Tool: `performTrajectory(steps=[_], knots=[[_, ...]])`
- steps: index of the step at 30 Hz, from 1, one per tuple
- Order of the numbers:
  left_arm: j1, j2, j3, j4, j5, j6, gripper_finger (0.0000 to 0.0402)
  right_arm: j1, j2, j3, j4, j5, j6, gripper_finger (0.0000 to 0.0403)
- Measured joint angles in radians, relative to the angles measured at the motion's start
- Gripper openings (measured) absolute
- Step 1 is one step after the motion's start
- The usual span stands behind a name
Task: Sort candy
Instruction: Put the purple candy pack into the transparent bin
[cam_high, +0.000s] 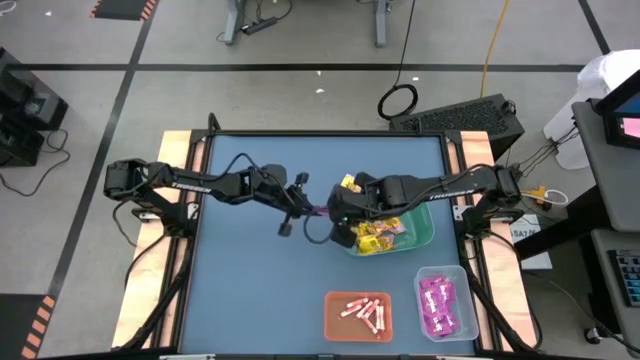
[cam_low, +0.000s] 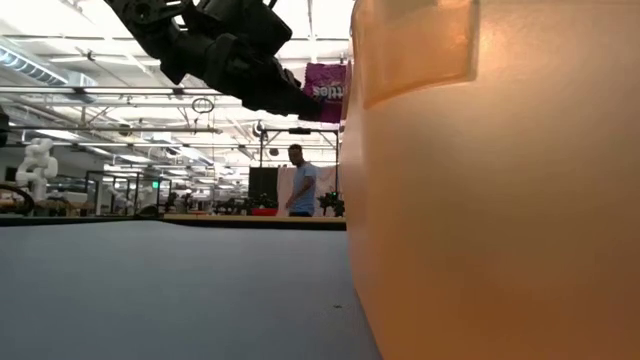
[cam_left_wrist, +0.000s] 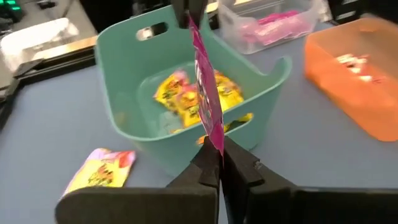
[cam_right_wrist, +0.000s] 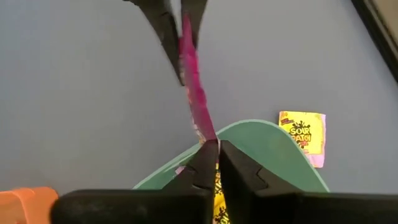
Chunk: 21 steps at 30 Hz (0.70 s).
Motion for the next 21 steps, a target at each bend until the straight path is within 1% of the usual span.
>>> performTrajectory(steps=[4, 6, 9, 14, 15, 19, 21], knots=[[0.0, -0.001, 0.0, -0.001, 0.096, 0.0, 0.0003, 0.033, 0.0, 0.0, 0.001, 0.062, 0.023, 0.0043], [0.0, -0.01, 0.0, -0.008, 0.127, -0.001, 0.0003, 0.057, 0.0, 0.0, 0.0, 0.114, 0.049, 0.0062], [0.001, -0.047, 0.0, -0.063, 0.144, -0.006, 0.0002, 0.093, 0.0, 0.0, -0.001, 0.186, 0.1, 0.0089], [-0.001, -0.156, 0.0, -0.189, 0.144, -0.006, 0.0002, 0.158, 0.0, 0.0, -0.001, 0.258, 0.178, 0.0124], [-0.004, -0.175, 0.0, -0.205, 0.132, -0.005, 0.0002, 0.17, 0.0, 0.0, -0.001, 0.277, 0.189, 0.0129], [-0.037, -0.237, 0.0, -0.277, -0.019, 0.045, 0.0001, 0.215, 0.0, 0.0, -0.001, 0.343, 0.198, 0.014], [-0.055, -0.253, 0.0, -0.305, -0.056, 0.032, 0.0001, 0.235, 0.0, 0.0, 0.0, 0.378, 0.198, 0.0141]])
